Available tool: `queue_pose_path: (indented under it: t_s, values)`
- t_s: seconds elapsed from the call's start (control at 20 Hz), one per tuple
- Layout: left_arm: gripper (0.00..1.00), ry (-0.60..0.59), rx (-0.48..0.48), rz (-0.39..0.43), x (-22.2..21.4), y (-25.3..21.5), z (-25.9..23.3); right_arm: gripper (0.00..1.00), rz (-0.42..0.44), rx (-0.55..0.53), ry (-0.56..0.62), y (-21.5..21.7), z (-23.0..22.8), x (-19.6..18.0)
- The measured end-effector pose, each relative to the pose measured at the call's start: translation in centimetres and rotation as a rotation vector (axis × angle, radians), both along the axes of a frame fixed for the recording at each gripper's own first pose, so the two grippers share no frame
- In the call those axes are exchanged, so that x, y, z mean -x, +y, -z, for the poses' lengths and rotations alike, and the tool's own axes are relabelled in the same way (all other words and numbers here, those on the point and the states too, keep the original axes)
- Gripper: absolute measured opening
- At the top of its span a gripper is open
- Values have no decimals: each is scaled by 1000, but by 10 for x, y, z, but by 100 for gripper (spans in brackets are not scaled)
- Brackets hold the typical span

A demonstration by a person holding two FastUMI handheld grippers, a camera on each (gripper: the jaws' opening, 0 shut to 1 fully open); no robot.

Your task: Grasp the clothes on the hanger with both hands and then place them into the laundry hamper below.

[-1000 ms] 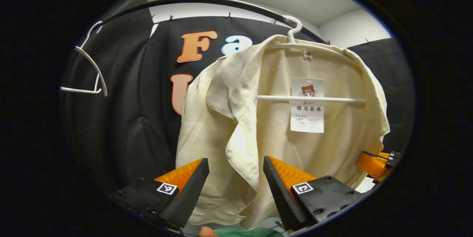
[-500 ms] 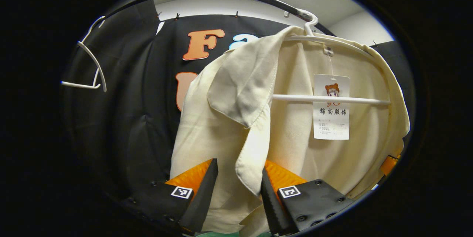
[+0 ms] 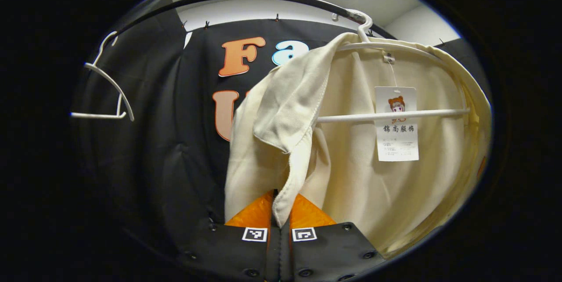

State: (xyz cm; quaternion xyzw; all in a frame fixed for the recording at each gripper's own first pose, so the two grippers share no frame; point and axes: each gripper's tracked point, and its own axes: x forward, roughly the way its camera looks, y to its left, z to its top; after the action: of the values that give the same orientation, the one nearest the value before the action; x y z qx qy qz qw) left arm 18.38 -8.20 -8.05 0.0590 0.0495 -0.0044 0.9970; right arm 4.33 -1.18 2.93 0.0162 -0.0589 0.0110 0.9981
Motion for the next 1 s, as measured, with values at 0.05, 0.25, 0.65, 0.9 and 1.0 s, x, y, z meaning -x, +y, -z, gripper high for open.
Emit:
queue_pose_path:
  t_s: [0.05, 0.25, 0.65, 0.9, 1.0]
  values:
    - [7, -9, -8, -3, 1, 4, -7, 1, 4, 0, -10, -3, -6, 2]
    - [7, -60, -8, -38, 7, 32, -43, 1, 49, -12, -54, -21, -39, 5]
    - [6, -179, -65, -128, 26, 86, -120, 1, 141, -26, -77, -68, -69, -1]
    - [6, -197, -70, -145, 27, 98, -139, 1, 154, -64, -70, -89, -75, -12]
    - [6, -188, -58, -147, 25, 103, -142, 1, 157, -65, -56, -96, -72, -21]
